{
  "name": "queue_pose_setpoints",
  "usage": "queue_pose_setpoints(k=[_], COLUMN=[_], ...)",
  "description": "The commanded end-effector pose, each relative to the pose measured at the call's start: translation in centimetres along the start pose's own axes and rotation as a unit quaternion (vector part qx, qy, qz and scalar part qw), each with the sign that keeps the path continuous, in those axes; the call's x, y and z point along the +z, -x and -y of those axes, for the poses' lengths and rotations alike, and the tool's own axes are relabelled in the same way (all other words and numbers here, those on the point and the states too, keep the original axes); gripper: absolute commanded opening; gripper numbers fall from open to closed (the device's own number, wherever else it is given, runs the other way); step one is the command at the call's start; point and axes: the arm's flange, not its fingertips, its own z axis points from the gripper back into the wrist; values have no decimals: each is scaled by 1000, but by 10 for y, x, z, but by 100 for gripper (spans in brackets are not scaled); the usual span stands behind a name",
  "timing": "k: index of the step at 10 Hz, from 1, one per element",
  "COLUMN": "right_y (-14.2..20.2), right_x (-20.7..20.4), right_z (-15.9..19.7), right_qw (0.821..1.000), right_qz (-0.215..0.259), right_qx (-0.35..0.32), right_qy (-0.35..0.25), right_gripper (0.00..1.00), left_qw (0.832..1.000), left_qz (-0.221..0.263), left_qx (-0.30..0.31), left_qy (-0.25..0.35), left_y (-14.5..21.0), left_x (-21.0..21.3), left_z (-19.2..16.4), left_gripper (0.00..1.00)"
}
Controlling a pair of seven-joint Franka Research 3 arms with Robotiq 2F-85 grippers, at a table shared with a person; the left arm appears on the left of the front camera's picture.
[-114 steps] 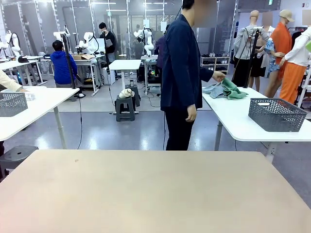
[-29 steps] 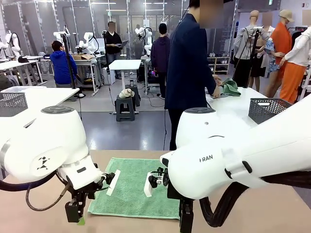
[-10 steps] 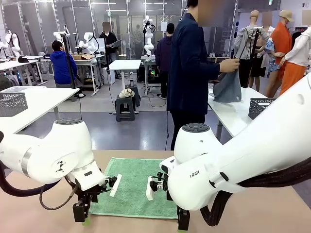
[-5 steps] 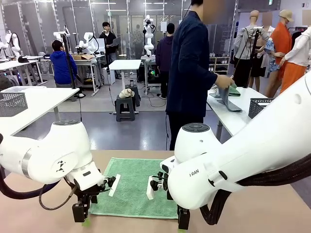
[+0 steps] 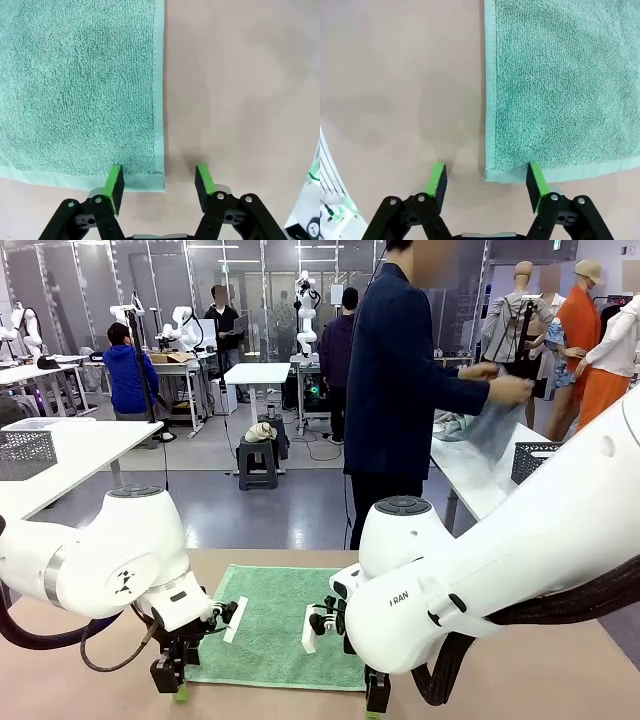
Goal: Fold the towels and place them in the basket.
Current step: When a person lays out a Towel with hook on the table, fold it in half twice.
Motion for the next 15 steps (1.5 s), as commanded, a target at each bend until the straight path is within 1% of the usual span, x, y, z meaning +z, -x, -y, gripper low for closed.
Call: queue_pose_setpoints(k=[1,3,4,5,6,7,8,9,10,11,12,13,14,15], right_y=[4,4,4,4,4,5,5,5,4,4,4,4,4,4], right_x=[-6,-7,-7,-7,-7,-8,-8,-8,-7,-6,-5,-4,-3,-4], right_z=[0,0,0,0,0,-1,0,0,1,1,2,3,3,3], right_qw=[1000,1000,1000,1000,1000,1000,1000,1000,1000,1000,1000,1000,1000,1000], right_qz=[6,6,5,2,2,1,2,2,2,1,1,-1,-3,-4], right_qx=[11,11,11,9,9,9,9,8,8,9,7,8,10,14], right_qy=[11,14,17,22,25,27,29,29,29,29,26,22,19,23], right_gripper=[80,80,69,60,49,40,29,20,9,0,4,0,0,0], left_qw=[1000,1000,1000,1000,999,999,999,999,999,999,999,999,999,998], left_qz=[6,5,2,-3,-4,-4,-5,-5,-5,-5,-5,-6,-7,-25], left_qx=[3,4,4,7,9,10,13,14,14,13,13,11,11,26], left_qy=[-9,-13,-19,-29,-34,-37,-40,-40,-41,-42,-42,-42,-44,-46], left_y=[-2,0,0,0,1,1,2,2,2,1,1,0,0,0], left_x=[-4,-4,-2,-1,-1,0,1,1,2,3,5,7,8,9], left_z=[-2,-1,-1,-1,0,0,0,0,-1,-1,-2,-3,-3,-3], left_gripper=[73,73,66,54,47,35,28,17,10,0,0,0,0,0])
